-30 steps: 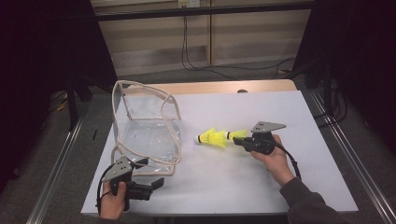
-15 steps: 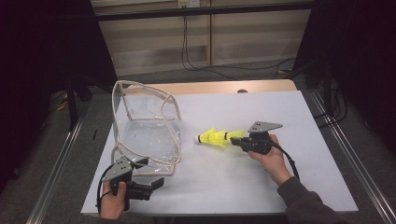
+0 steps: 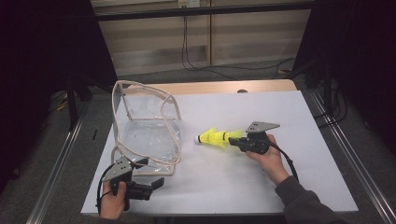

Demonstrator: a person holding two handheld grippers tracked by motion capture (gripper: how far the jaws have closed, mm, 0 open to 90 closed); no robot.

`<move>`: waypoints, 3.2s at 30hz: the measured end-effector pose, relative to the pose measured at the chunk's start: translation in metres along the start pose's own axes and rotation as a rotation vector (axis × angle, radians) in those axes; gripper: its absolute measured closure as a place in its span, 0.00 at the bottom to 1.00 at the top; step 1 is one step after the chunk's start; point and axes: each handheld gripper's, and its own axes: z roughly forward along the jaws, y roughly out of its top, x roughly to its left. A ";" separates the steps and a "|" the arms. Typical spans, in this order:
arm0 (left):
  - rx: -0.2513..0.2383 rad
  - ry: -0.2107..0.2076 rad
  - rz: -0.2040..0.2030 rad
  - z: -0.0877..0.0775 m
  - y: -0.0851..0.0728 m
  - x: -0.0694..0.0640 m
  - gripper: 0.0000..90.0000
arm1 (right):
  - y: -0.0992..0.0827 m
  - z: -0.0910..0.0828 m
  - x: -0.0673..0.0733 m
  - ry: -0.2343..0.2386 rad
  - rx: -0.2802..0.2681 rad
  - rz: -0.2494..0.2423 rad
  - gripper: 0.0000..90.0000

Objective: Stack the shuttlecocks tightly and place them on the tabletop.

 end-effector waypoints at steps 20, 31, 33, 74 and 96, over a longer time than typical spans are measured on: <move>0.000 0.000 0.000 0.000 0.000 0.000 0.02 | 0.001 0.005 0.001 0.002 0.003 -0.004 0.98; 0.000 0.001 0.001 0.000 0.000 0.000 0.02 | 0.002 0.010 0.001 0.004 0.010 -0.001 0.98; -0.001 0.000 0.000 0.000 0.000 0.000 0.02 | 0.002 0.011 0.002 0.007 0.010 -0.004 0.98; -0.003 0.001 0.000 0.000 0.000 0.000 0.02 | 0.001 0.020 0.006 0.004 0.039 -0.014 0.91; -0.003 0.002 -0.001 0.001 0.000 0.000 0.02 | -0.009 -0.003 0.003 -0.029 0.051 0.012 0.78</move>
